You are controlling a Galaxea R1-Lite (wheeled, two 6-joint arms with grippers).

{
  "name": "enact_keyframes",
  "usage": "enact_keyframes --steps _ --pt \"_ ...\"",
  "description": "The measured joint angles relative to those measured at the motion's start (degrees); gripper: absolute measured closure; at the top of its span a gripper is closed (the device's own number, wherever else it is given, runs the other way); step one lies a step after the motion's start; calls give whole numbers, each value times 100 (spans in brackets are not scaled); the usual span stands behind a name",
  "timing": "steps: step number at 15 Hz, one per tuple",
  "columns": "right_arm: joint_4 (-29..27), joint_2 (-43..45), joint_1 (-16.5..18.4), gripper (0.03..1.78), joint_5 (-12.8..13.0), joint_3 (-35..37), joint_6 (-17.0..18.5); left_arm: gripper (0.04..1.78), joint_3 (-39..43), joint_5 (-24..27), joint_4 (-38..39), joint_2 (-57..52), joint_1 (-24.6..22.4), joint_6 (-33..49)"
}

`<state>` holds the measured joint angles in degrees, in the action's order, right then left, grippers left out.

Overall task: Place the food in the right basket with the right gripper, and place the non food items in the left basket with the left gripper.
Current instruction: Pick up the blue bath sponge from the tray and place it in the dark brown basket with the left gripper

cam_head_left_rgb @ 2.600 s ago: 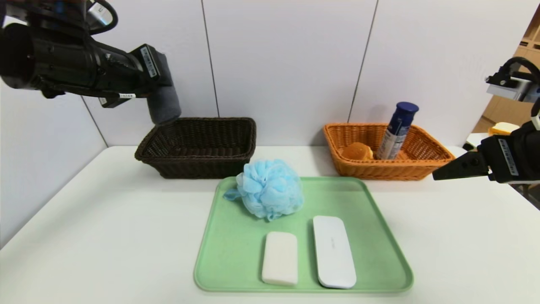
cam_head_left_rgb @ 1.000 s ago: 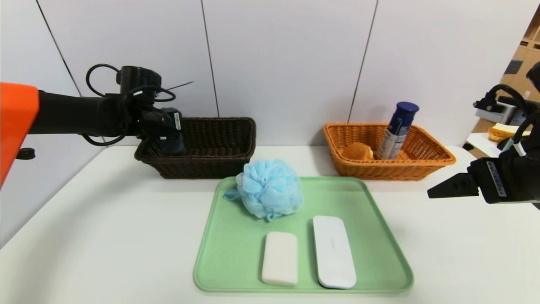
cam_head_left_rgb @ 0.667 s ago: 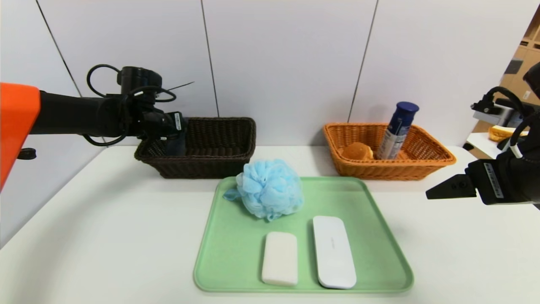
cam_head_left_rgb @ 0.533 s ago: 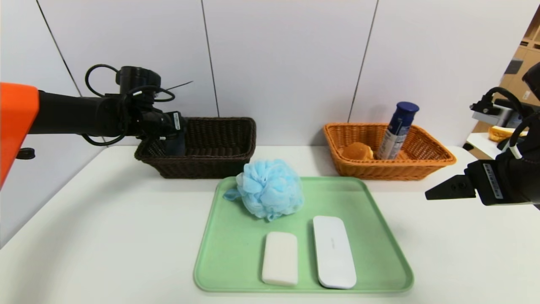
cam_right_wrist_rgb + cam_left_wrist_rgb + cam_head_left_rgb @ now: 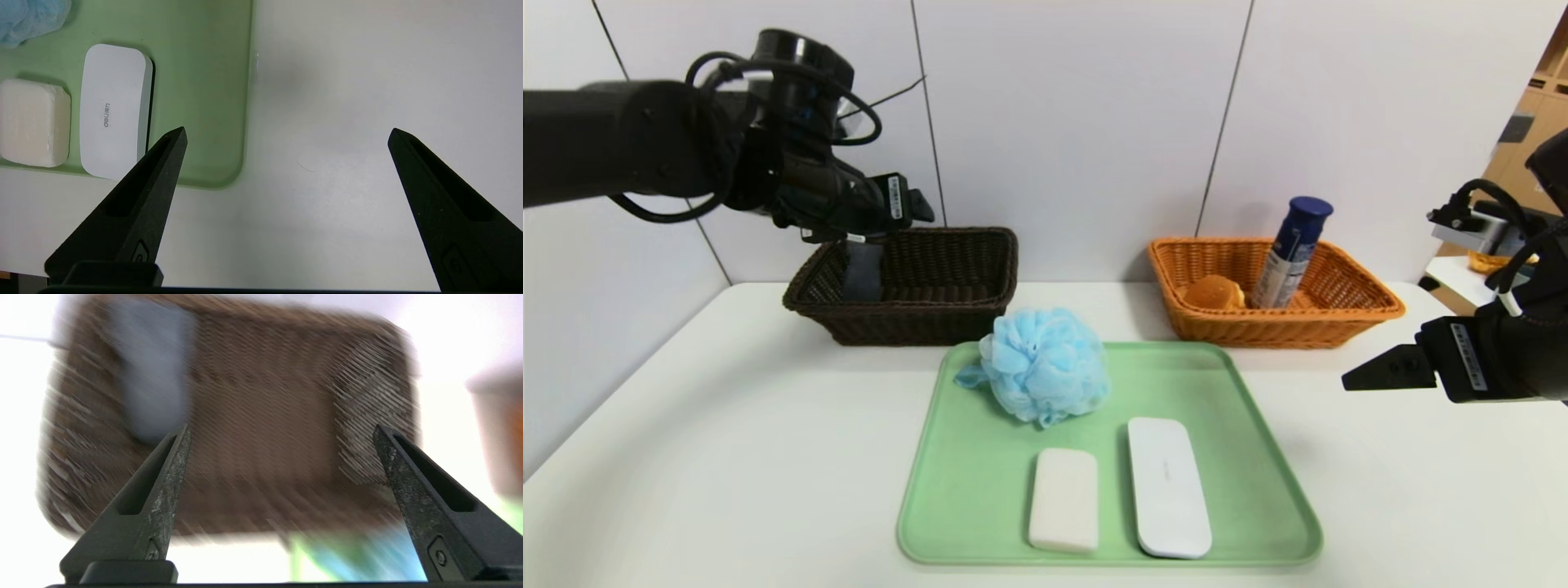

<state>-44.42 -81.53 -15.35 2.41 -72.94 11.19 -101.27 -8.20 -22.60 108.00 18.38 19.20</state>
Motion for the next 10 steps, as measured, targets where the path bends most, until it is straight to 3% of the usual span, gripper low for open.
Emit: enact_keyframes --steps 3,5,10 --pt "176 30 -2 11 0 141 2 20 -890 289 -1797 -216 790 412" --pt "173 68 2 11 -5 213 10 18 -1064 366 -2521 -238 1265 505" --pt "184 185 46 11 9 444 2 15 -1122 63 -2584 96 1976 758"
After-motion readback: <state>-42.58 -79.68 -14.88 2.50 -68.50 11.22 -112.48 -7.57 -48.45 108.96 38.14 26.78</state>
